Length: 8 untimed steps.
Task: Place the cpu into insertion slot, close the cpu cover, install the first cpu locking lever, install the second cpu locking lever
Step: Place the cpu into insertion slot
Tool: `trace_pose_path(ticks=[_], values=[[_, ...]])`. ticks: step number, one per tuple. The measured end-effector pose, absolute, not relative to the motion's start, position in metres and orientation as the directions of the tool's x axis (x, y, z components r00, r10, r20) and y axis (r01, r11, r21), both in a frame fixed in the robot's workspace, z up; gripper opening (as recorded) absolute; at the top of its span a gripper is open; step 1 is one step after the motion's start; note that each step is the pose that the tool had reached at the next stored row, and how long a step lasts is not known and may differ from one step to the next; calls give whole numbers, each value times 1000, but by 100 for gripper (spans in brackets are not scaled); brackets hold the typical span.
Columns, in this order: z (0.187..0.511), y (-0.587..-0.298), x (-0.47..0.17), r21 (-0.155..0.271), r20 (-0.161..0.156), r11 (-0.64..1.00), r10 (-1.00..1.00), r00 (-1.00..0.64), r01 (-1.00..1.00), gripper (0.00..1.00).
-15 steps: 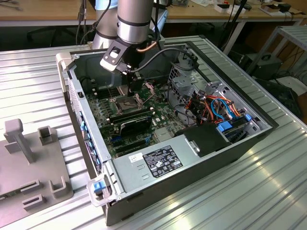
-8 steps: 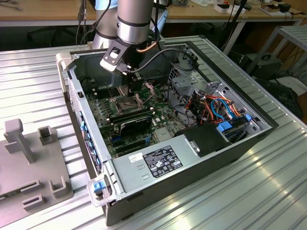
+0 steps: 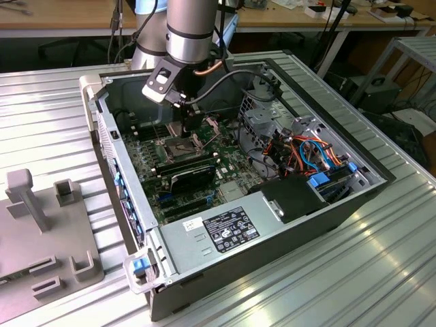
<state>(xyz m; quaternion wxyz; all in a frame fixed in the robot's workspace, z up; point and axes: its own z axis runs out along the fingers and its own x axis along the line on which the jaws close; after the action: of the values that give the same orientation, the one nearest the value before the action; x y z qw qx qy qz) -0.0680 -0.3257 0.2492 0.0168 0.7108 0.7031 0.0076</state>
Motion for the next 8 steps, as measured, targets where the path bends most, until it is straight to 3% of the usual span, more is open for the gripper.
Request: trace_pose_path(ticks=[8], values=[[245, -326, -68, 34, -12, -11, 1000, 11, 999, 55]])
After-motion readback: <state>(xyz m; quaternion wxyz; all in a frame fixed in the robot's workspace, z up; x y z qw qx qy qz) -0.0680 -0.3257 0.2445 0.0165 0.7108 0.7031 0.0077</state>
